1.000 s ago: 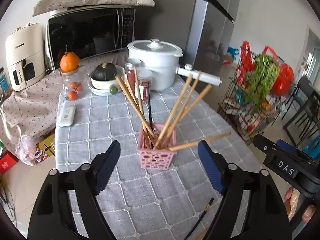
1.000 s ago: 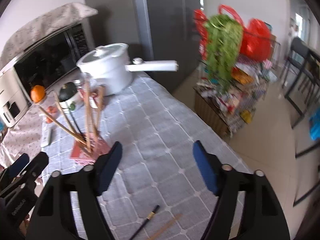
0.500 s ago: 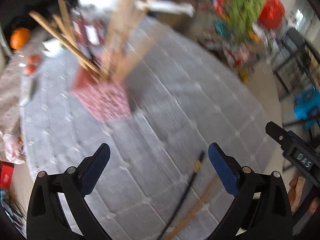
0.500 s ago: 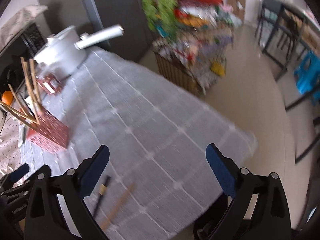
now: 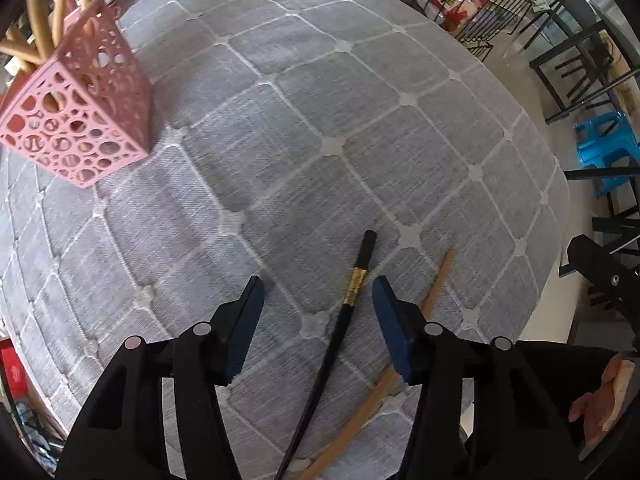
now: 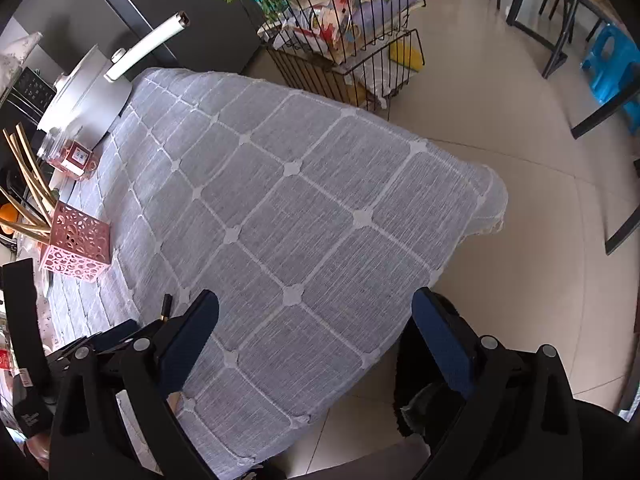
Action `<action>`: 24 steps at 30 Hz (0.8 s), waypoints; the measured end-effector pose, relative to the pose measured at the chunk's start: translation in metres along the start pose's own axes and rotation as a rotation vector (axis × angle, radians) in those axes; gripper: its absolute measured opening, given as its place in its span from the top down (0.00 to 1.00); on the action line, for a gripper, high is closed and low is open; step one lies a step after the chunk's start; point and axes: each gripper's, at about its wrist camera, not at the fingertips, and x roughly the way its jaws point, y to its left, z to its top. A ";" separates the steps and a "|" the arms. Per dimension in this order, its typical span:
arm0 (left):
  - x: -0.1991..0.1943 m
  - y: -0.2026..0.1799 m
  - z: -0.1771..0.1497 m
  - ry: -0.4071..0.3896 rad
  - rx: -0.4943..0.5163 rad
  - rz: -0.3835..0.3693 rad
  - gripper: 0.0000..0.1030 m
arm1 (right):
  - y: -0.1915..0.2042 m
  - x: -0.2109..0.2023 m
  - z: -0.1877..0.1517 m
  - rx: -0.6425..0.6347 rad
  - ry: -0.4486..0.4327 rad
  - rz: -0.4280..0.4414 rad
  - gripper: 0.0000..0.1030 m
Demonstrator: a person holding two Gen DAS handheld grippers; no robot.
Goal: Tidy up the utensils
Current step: 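Move the left gripper to the pile and grasp the black chopstick, then carry the black chopstick to the holder with the left gripper while the right gripper carries a wooden chopstick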
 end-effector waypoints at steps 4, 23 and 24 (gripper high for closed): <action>0.005 -0.013 -0.001 -0.046 0.052 0.048 0.55 | 0.002 0.001 0.000 -0.009 0.007 -0.010 0.08; -0.066 0.023 -0.029 -0.281 -0.015 0.060 0.94 | 0.071 0.024 -0.025 -0.140 0.101 0.003 0.29; -0.071 0.025 -0.031 -0.291 -0.021 0.059 0.94 | 0.076 0.026 -0.028 -0.149 0.104 -0.004 0.36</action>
